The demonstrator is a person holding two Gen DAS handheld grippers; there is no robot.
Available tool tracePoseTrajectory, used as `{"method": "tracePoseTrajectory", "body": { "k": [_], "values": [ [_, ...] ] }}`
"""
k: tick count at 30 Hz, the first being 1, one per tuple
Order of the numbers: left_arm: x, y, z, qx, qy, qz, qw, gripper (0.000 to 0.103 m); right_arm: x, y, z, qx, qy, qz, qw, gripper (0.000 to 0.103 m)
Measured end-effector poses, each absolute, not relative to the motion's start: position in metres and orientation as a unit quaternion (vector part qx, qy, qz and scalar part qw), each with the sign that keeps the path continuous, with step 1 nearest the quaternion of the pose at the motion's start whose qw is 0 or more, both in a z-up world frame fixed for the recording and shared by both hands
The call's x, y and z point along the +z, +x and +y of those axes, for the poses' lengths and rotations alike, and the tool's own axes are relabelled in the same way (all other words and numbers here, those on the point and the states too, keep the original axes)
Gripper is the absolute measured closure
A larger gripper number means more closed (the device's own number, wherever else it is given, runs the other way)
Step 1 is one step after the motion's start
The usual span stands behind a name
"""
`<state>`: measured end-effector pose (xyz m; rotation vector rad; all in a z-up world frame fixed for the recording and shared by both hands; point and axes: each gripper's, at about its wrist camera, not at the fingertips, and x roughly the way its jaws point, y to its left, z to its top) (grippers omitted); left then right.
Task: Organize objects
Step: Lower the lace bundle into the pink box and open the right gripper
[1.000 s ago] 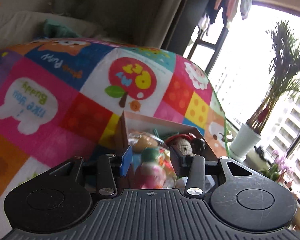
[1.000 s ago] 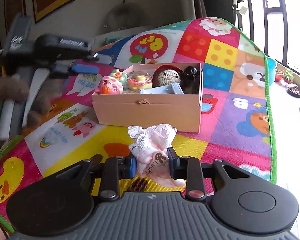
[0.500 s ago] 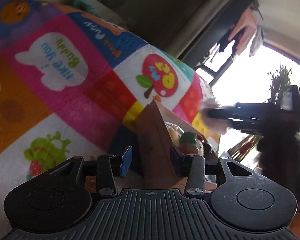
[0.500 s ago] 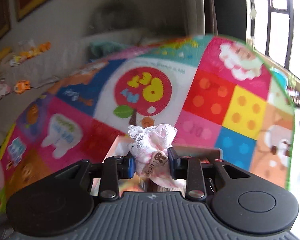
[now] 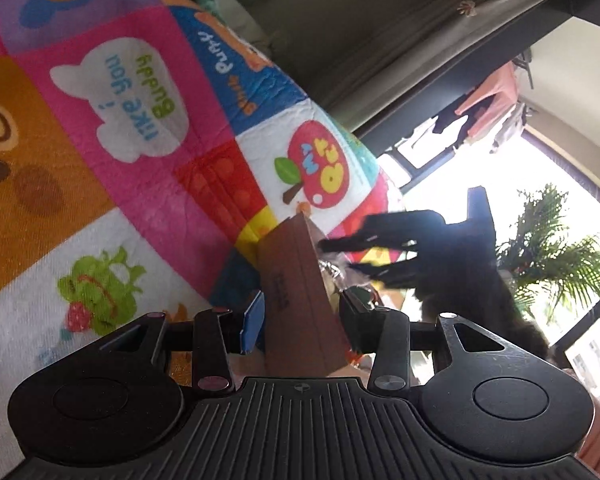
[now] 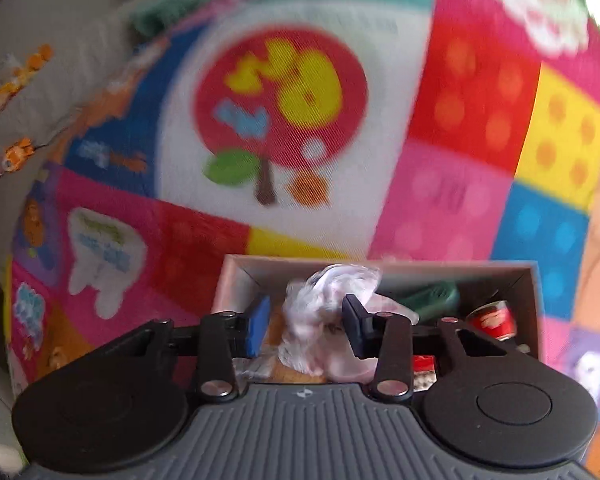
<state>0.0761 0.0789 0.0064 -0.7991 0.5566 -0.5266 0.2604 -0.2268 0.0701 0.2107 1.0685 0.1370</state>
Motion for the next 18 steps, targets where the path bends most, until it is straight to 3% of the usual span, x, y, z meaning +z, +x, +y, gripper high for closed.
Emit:
{"method": "tracePoseTrajectory", "body": {
  "k": [8, 15, 18],
  "values": [
    [0.003, 0.078, 0.078, -0.242, -0.373, 0.273, 0.853, 0.058, 0.064, 0.264, -0.229, 0.060, 0.112, 0.513, 0.849, 0.061],
    [0.002, 0.086, 0.076, -0.206, -0.359, 0.304, 0.858, 0.058, 0.127, 0.167, -0.278, 0.108, 0.122, 0.402, 0.901, 0.046],
    [0.020, 0.082, 0.063, -0.219, -0.334, 0.298, 0.867, 0.058, 0.132, 0.113, -0.300, 0.094, 0.073, 0.352, 0.929, 0.046]
  ]
}}
